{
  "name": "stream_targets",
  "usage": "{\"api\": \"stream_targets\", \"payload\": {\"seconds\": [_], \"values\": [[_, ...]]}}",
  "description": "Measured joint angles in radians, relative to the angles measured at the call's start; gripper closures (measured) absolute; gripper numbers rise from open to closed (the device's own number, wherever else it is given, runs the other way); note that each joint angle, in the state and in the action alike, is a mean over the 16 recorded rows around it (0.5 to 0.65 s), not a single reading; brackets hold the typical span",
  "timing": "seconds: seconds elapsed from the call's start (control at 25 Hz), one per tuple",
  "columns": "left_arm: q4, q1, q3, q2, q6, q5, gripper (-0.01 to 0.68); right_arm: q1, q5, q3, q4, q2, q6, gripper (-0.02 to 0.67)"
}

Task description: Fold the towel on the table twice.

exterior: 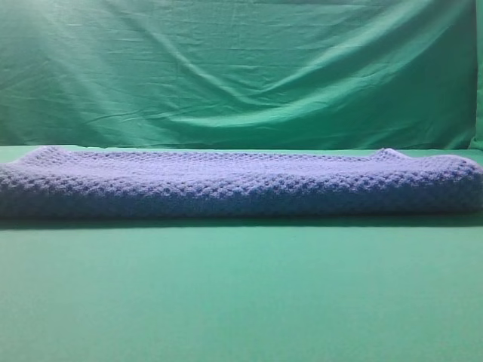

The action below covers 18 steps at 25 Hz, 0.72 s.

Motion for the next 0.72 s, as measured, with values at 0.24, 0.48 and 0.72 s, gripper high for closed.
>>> {"api": "stream_targets", "payload": {"seconds": [0.24, 0.48, 0.72], "values": [[0.016, 0.0, 0.0, 0.0, 0.002, 0.001, 0.673, 0.0, 0.059, 0.0, 0.0, 0.0, 0.0, 0.649], [0.02, 0.0, 0.0, 0.0, 0.002, 0.001, 0.673, 0.0, 0.082, 0.0, 0.0, 0.0, 0.0, 0.649], [0.023, 0.008, 0.0, -0.008, 0.002, 0.001, 0.673, -0.013, 0.093, 0.0, 0.0, -0.018, 0.0, 0.649]]}}
